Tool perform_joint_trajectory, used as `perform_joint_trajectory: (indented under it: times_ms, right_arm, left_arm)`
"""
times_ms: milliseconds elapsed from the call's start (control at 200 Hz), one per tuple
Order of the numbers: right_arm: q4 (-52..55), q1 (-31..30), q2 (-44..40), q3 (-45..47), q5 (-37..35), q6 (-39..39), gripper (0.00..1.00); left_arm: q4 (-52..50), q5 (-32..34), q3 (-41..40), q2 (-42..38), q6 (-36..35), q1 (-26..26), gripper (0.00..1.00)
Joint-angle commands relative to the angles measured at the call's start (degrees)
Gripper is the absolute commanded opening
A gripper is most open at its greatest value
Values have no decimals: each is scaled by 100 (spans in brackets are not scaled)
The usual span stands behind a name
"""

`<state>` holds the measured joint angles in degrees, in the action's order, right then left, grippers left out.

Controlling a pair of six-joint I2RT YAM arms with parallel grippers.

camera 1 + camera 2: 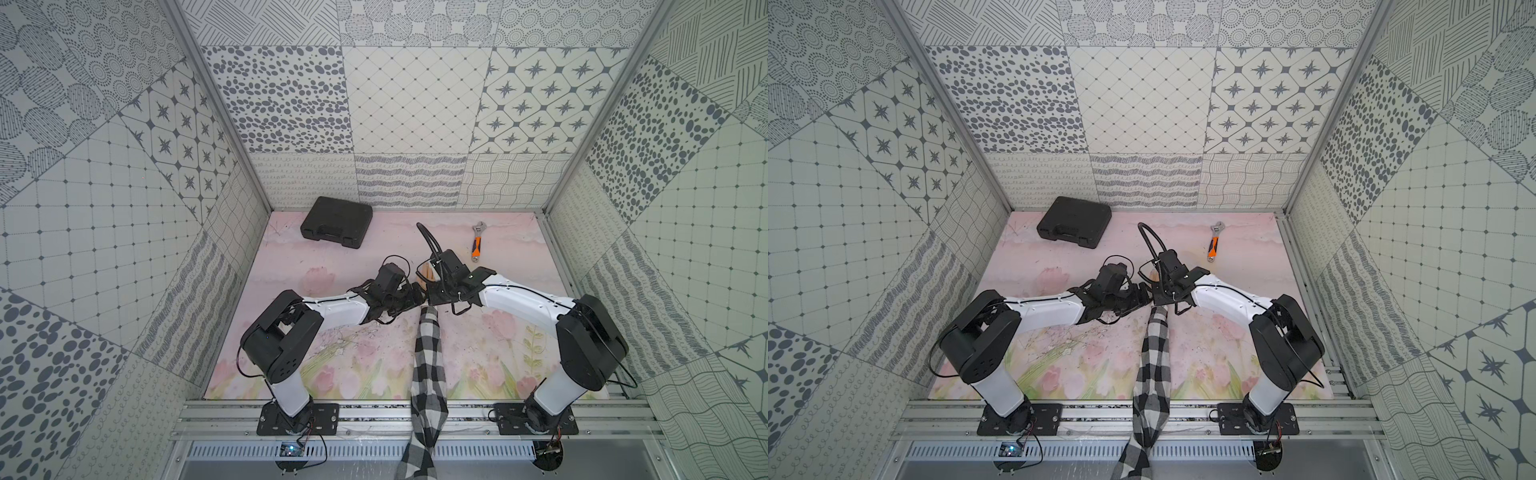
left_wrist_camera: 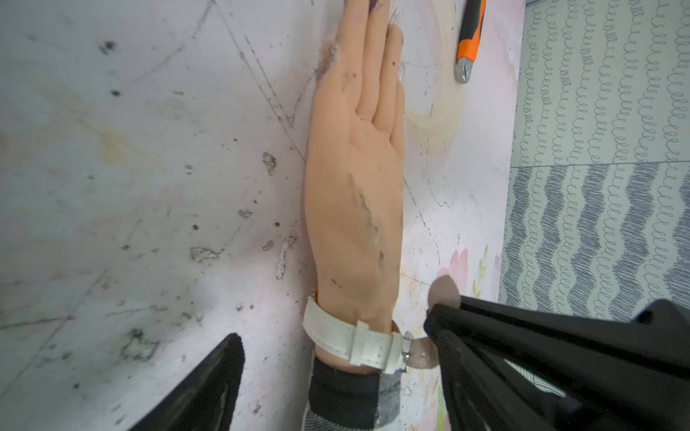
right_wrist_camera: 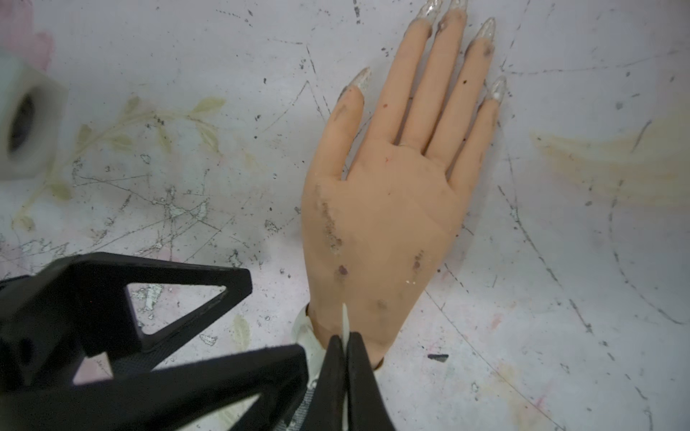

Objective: Take off the watch
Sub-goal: Untie the watch from the hand.

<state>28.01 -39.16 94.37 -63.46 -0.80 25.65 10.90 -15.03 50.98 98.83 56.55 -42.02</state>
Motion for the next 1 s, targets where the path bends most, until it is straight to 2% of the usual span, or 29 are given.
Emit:
perform_joint_trajectory:
  times_ms: [0,595,995]
  right_arm:
    - [-287,0,-179,88,283,287,0]
    - [-276,146,-313,90,293,287,0]
    - [-315,378,-550,266,436,352,0]
  left_arm:
    - [383,-195,123,161,66,-136,82]
    - [-135,-121,-15,278,-274,-302,77]
    - [-915,346,-68,443,-300,-331,71]
